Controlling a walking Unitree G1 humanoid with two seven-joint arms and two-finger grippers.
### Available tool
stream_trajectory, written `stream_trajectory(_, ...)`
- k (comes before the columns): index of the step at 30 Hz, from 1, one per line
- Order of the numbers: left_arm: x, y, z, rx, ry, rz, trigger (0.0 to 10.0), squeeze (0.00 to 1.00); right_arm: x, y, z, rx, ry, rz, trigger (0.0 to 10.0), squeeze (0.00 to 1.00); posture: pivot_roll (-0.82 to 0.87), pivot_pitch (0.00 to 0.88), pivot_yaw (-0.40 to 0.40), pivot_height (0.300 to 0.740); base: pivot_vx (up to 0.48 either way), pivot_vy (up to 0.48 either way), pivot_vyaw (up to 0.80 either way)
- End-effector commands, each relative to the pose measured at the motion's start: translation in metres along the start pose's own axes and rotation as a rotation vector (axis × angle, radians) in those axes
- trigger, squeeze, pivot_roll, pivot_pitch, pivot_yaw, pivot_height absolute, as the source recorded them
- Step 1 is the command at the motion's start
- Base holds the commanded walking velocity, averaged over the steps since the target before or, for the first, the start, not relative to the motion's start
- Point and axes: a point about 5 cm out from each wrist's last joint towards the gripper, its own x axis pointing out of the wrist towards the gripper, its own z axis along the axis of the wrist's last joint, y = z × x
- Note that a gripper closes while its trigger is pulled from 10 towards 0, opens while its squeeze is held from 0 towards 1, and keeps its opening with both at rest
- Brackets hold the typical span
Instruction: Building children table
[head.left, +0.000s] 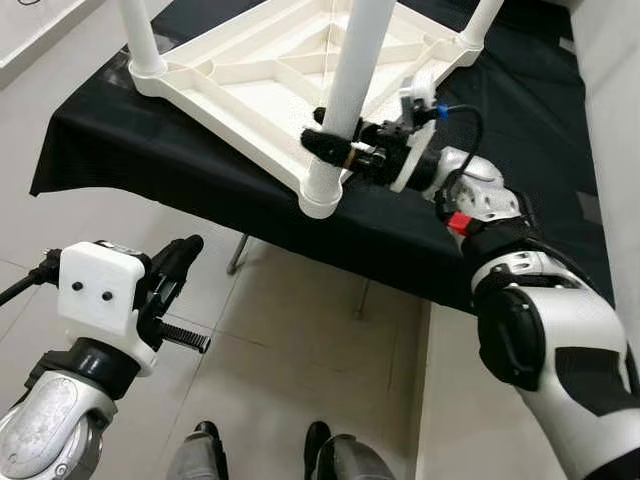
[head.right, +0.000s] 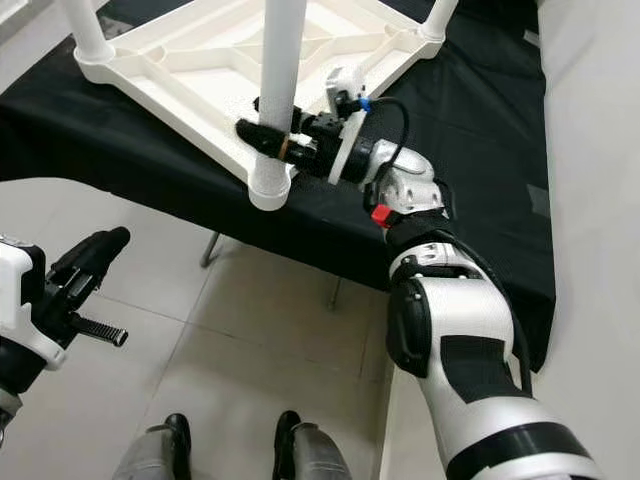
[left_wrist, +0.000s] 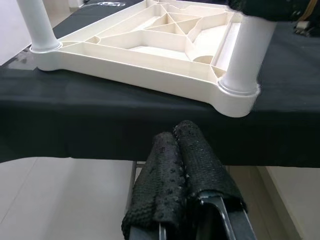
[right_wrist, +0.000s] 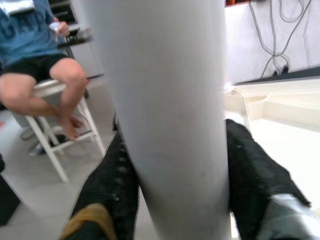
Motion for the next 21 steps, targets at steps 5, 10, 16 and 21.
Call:
stream_trajectory(5, -0.002, -0.002, 0.003, 0.012, -0.003, -0.010, 10.0, 0.00, -0.011, 0.002, -0.011, 0.038, 0.010, 0.041, 0.0, 0.00, 0.21, 0.318, -0.174, 0.740, 0.000, 0.000, 0.00)
stream_trajectory(10, -0.003, -0.002, 0.002, 0.014, -0.002, -0.010, 10.0, 0.00, -0.025, -0.008, -0.047, -0.046, 0.144, -0.417, 0.0, 0.00, 0.20, 0.289, -0.203, 0.740, 0.000, 0.000, 0.00)
stream_trajectory(16, -0.001, 0.001, 0.001, 0.013, -0.008, -0.003, 10.0, 0.00, -0.035, 0.066, -0.129, -0.202, 0.426, -0.896, 0.0, 0.00, 0.18, 0.260, -0.186, 0.740, 0.000, 0.000, 0.00)
stream_trajectory(21, 0.016, -0.001, 0.005, 0.009, -0.062, -0.035, 10.0, 0.00, 0.019, 0.078, -0.127, -0.126, 0.270, -0.785, 0.0, 0.00, 0.17, 0.179, -0.168, 0.740, 0.000, 0.000, 0.00)
